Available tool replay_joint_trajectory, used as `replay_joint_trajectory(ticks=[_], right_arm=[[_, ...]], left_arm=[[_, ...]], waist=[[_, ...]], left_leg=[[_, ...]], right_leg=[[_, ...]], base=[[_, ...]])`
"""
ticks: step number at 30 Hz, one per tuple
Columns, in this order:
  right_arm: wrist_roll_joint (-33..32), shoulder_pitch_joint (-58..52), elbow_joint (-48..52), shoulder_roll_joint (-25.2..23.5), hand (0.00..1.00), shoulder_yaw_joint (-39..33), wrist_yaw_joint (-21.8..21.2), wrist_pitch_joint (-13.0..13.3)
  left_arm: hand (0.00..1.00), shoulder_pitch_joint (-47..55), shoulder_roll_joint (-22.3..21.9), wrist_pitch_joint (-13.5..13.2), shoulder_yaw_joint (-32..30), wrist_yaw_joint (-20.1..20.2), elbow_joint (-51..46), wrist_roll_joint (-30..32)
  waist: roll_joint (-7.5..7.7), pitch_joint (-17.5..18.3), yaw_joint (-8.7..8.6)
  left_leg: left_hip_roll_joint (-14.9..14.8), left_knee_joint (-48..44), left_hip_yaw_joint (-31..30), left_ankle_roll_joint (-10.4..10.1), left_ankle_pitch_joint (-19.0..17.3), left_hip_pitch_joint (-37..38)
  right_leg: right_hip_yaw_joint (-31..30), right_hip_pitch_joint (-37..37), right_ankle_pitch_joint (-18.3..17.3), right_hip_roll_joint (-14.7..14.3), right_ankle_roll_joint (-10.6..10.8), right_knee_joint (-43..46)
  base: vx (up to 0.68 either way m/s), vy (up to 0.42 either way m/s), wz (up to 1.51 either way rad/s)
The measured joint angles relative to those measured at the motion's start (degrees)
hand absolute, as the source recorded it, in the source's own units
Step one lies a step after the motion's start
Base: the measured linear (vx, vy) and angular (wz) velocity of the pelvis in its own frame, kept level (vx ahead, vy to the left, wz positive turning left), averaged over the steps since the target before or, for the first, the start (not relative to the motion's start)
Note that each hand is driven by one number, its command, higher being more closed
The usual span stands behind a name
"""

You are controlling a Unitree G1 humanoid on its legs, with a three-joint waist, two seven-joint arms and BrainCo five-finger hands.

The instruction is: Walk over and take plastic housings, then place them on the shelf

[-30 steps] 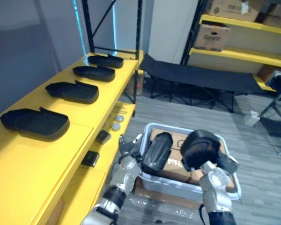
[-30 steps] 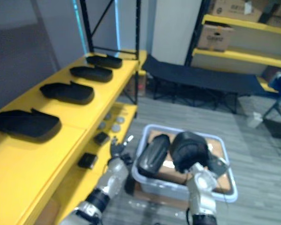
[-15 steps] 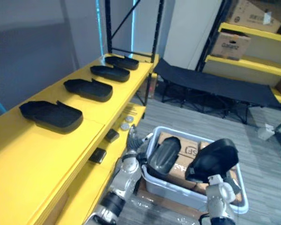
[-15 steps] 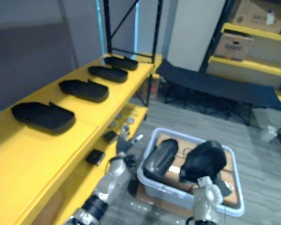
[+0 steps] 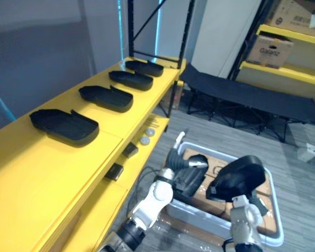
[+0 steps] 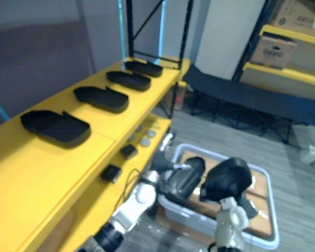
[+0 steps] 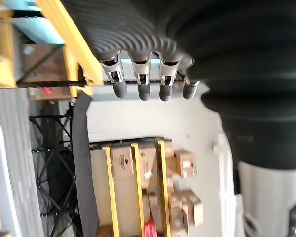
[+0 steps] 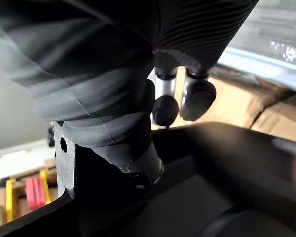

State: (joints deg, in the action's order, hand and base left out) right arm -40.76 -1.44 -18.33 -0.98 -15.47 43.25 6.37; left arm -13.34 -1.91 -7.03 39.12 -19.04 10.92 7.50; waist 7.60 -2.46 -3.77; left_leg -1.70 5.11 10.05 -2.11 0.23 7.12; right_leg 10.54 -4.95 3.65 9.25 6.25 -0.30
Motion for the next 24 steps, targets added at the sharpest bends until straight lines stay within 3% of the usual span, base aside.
replay_joint_trajectory(ticks=[6, 14, 18, 24], right_arm=[[0.09, 0.00, 1.85, -0.04, 1.00, 3.12, -1.17, 0.06], [1.21, 0.15, 2.34, -0.04, 1.00, 3.53, -1.90, 0.07], [1.35, 0.73, 2.33, -0.04, 1.00, 3.56, -1.88, 0.04], [2.26, 1.56, 2.25, -0.11, 1.00, 3.74, -1.84, 0.02]], left_arm=[[0.00, -0.11, 0.24, 0.35, 2.89, -0.17, -1.88, 0.43], [0.00, -0.73, 0.25, 8.92, 4.70, -0.67, 0.04, -3.68], [0.00, -0.76, 0.25, 12.29, 4.69, -0.61, 2.64, -9.50], [0.00, -0.77, 0.24, 13.93, 4.63, -0.49, 4.54, -14.84]], waist=[[-1.08, 0.61, -0.05], [-1.64, 0.93, -0.09], [-1.64, 0.93, -0.10], [-1.64, 0.93, -0.12]], left_leg=[[-0.54, -0.01, 1.43, -0.09, 0.00, -0.06], [-0.49, -0.02, 1.65, -0.52, 0.30, -0.05], [-0.49, -0.02, 1.52, -0.62, 0.40, -0.05], [-0.45, -0.03, 1.43, -0.41, 0.61, -0.06]], right_leg=[[-0.59, 0.58, -0.32, -0.46, -0.50, 0.02], [-1.02, 0.76, -0.31, -0.46, -0.48, 0.07], [-1.02, 0.76, -0.31, -0.47, -0.48, 0.07], [-1.04, 0.77, -0.31, -0.46, -0.46, 0.07]], base=[[0.00, -0.014, -0.06], [0.00, 0.000, -0.02], [0.00, 0.000, 0.00], [0.00, 0.000, 0.00]])
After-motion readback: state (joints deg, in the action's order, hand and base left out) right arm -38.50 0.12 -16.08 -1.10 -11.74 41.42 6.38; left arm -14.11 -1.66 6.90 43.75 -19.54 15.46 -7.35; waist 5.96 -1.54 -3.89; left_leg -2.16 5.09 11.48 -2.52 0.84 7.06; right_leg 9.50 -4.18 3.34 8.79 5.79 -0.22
